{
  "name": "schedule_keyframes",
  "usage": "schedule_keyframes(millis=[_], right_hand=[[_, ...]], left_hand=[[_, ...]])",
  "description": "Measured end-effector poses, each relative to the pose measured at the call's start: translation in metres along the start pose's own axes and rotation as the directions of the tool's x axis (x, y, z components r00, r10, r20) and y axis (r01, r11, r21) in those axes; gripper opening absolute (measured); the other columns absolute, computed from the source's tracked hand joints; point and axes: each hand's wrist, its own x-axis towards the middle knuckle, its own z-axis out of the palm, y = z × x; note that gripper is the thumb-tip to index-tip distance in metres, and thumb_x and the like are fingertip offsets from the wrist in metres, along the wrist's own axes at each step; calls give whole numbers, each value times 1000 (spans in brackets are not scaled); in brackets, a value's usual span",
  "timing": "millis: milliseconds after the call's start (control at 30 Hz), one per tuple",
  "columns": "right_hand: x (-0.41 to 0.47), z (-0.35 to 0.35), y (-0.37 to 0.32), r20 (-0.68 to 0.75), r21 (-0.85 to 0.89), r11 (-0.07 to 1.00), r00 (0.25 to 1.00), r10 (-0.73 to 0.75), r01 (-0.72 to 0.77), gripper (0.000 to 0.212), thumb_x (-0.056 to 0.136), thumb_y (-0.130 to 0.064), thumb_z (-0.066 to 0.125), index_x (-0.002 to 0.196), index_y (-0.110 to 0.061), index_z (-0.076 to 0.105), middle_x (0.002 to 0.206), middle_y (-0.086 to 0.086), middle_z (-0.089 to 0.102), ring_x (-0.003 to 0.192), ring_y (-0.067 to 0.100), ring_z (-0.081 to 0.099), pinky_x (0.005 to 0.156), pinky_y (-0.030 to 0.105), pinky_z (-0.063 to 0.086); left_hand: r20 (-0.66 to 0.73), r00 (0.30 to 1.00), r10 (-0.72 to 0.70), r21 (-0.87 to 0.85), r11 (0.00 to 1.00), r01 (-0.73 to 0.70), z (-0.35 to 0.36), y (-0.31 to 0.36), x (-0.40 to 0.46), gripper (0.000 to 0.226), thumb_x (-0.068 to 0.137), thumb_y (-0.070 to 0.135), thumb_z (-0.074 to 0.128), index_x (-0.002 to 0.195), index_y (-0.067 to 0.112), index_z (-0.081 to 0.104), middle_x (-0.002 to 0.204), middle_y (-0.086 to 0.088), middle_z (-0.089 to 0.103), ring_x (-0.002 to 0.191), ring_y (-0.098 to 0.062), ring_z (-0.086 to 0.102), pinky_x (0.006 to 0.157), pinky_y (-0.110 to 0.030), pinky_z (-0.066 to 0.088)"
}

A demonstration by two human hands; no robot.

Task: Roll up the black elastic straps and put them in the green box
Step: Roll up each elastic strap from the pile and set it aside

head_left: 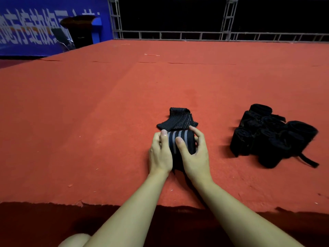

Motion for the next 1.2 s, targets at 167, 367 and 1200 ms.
schedule_keyframes(millis=[167, 367, 1200], right_hand=[[58, -36, -16, -40, -272, 962, 999, -27, 15, 63, 86, -54, 75, 141, -35, 50, 136, -9, 63, 125, 10, 58, 108, 35, 46], [141, -82, -19, 110, -731, 681, 992, 59, 41, 67, 81, -74, 63, 136, -38, 51, 129, -2, 57, 119, 31, 61, 97, 45, 50], [153, -1, -3, 517, -719, 684, 751, 410, 122, 35, 102, -42, 57, 119, -15, 73, 120, 5, 72, 109, 22, 65, 90, 29, 47]], left_hand=[[50, 999, 9, 227, 974, -21, 5, -4, 1, 39, 101, 61, 39, 92, 27, 57, 96, 4, 62, 99, -23, 60, 87, -33, 39], [188, 982, 12, 530, 841, -111, 15, -5, -3, 43, 101, 63, 39, 111, 27, 61, 113, 4, 56, 117, -21, 51, 104, -36, 36], [138, 990, 35, 630, 768, -115, 25, -24, 6, 58, 98, 54, 51, 147, 24, 43, 150, 3, 45, 144, -19, 35, 126, -38, 15]])
